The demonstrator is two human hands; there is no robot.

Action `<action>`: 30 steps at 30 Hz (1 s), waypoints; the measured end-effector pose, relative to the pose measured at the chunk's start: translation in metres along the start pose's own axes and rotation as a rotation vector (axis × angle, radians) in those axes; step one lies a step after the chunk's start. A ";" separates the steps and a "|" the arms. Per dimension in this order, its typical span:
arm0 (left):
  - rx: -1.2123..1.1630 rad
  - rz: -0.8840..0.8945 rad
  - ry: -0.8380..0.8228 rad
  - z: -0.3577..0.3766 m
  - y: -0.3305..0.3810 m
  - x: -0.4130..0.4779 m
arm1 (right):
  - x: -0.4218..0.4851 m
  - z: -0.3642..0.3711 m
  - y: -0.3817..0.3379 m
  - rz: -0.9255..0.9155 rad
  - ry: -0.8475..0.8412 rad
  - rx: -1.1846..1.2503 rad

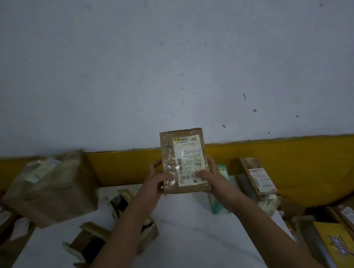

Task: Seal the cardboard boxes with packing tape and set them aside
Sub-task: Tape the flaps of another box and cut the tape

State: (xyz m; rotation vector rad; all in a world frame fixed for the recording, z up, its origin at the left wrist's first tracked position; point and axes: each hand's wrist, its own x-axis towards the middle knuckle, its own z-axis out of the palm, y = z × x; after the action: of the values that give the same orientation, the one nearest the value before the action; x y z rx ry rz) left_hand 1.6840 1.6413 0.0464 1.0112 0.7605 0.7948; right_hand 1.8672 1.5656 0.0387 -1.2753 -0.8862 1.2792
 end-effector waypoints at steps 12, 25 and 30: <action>0.220 0.192 -0.044 0.008 0.009 -0.022 | -0.003 0.018 -0.020 -0.099 0.173 -0.078; 0.246 0.021 0.027 -0.020 -0.032 -0.006 | -0.008 0.031 0.022 0.039 0.155 -0.095; 0.178 -0.091 0.050 -0.039 -0.070 0.005 | -0.015 0.038 0.054 0.081 0.194 -0.278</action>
State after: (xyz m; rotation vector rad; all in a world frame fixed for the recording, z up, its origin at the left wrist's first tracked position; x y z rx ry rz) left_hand 1.6680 1.6398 -0.0322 1.1107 0.9266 0.6841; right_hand 1.8183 1.5494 -0.0054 -1.6389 -0.9018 1.0976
